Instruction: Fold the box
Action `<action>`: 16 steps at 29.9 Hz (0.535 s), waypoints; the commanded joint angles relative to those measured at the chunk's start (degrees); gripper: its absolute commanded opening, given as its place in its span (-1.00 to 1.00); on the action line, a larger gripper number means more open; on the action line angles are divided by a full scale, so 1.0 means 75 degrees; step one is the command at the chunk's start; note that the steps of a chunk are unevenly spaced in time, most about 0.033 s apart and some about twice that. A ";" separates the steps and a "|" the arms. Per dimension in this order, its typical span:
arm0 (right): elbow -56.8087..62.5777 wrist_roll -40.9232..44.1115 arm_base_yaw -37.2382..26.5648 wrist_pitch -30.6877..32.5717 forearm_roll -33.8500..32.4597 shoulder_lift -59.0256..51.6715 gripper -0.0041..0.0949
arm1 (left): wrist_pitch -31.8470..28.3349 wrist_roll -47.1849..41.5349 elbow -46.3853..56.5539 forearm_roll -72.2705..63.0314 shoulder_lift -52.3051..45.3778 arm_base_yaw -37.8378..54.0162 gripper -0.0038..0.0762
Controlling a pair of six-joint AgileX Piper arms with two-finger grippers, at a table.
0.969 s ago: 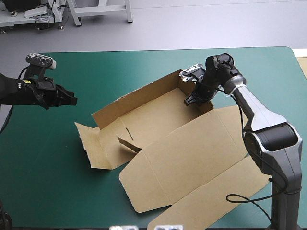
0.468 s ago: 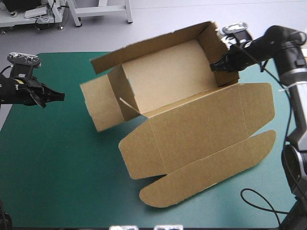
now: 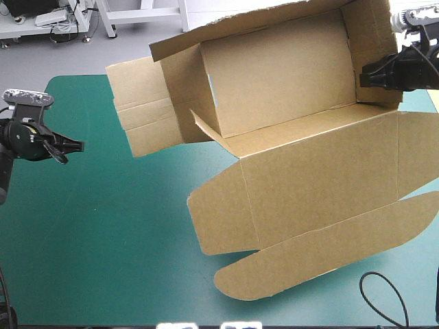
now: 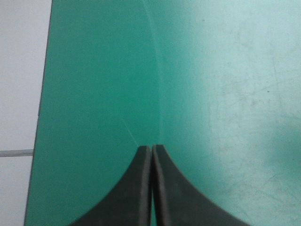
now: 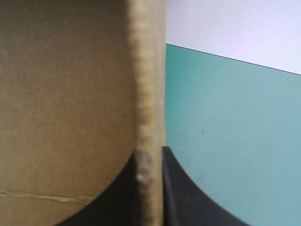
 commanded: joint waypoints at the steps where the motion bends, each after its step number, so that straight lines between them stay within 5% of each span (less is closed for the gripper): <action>1: 0.0056 -0.0131 -0.0070 0.0019 0.0929 -0.0389 -0.96 | -0.1530 -0.0163 0.0563 -0.0633 -0.0186 0.0001 -0.93; 7: 0.0188 -0.0177 -0.0070 0.0019 0.1253 -0.0389 -0.96 | -0.2561 0.1952 0.1449 -0.4517 0.0239 0.0001 -0.93; 16: 0.0203 -0.0206 0.0096 0.0019 0.1211 -0.0389 -0.96 | -0.0343 0.7902 0.1495 -1.2066 0.0928 0.0001 -0.93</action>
